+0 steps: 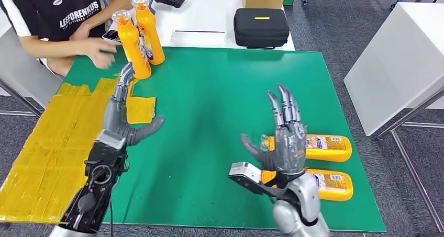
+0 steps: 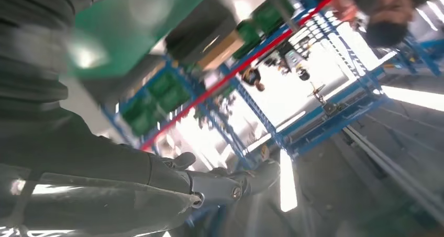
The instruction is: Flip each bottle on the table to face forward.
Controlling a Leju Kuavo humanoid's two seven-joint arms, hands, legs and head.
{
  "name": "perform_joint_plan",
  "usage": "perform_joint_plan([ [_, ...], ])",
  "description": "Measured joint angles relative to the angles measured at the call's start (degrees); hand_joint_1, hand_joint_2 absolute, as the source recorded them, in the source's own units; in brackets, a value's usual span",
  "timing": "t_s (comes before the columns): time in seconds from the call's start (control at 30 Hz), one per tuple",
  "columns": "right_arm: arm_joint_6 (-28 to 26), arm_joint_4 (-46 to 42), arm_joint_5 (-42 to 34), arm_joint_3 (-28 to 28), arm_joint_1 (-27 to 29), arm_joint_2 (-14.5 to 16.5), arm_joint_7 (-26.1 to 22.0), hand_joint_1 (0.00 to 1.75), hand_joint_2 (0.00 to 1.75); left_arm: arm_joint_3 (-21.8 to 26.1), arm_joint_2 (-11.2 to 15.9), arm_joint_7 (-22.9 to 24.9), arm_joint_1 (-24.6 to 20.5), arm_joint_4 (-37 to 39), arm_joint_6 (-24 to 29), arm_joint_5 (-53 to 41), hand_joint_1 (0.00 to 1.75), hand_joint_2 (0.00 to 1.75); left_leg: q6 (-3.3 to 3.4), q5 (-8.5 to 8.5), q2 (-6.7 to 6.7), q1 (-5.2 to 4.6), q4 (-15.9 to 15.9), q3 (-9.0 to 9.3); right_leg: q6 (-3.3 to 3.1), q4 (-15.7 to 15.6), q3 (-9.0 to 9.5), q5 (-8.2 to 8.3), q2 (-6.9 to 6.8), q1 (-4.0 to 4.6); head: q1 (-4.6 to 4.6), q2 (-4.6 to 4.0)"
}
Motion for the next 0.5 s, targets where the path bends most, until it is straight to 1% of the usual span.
perform_joint_plan([
  [0.07,1.0,0.5,1.4,-2.2,-0.4,-2.3,0.0,0.0,1.75,0.7,-0.1,0.0,1.5,-1.5,-3.9,1.8,0.0,1.75,0.0,0.0,-0.02,0.0,0.0,0.0,0.0,0.0,0.01,0.0,-0.01,0.0,0.01,0.0],
  [0.17,3.0,1.2,2.4,-4.5,-0.7,-4.6,0.0,0.0,1.75,2.2,-0.6,0.0,2.7,-2.5,-6.6,1.8,0.0,1.75,0.0,0.0,-0.02,0.0,0.0,0.0,0.01,0.0,0.01,0.01,-0.01,0.0,-0.01,0.0],
  [0.23,4.9,1.6,3.2,-5.8,-0.8,-6.1,0.2,0.0,1.75,3.6,-1.4,0.0,3.0,-2.6,-6.9,-0.3,0.0,1.75,0.0,0.0,-0.02,0.0,0.0,0.01,0.01,0.0,0.01,0.01,-0.02,0.01,-0.01,0.0],
  [0.33,7.4,2.2,3.6,-8.1,-0.9,-8.3,0.4,0.0,1.75,5.1,-2.4,0.0,3.3,-2.6,-5.5,-4.8,0.0,1.75,0.01,0.01,-0.03,0.0,0.0,-0.01,0.01,0.0,0.01,0.01,-0.03,0.0,0.0,0.0],
  [0.43,10.2,2.7,3.6,-10.2,-0.6,-10.3,-0.2,0.0,1.75,5.6,-3.2,0.0,3.2,-2.6,-4.3,-7.9,0.0,1.75,0.01,0.0,-0.03,-0.03,0.0,-0.01,0.02,0.0,-0.01,0.01,-0.03,-0.03,-0.01,0.0],
  [0.5,11.9,2.8,3.5,-11.7,0.0,-11.4,-0.7,0.0,1.75,5.8,-3.6,0.3,3.0,-2.3,-5.1,-8.3,0.0,1.75,0.01,0.0,-0.06,-0.05,0.0,-0.01,0.03,0.0,-0.02,0.0,-0.05,-0.07,-0.01,0.0],
])
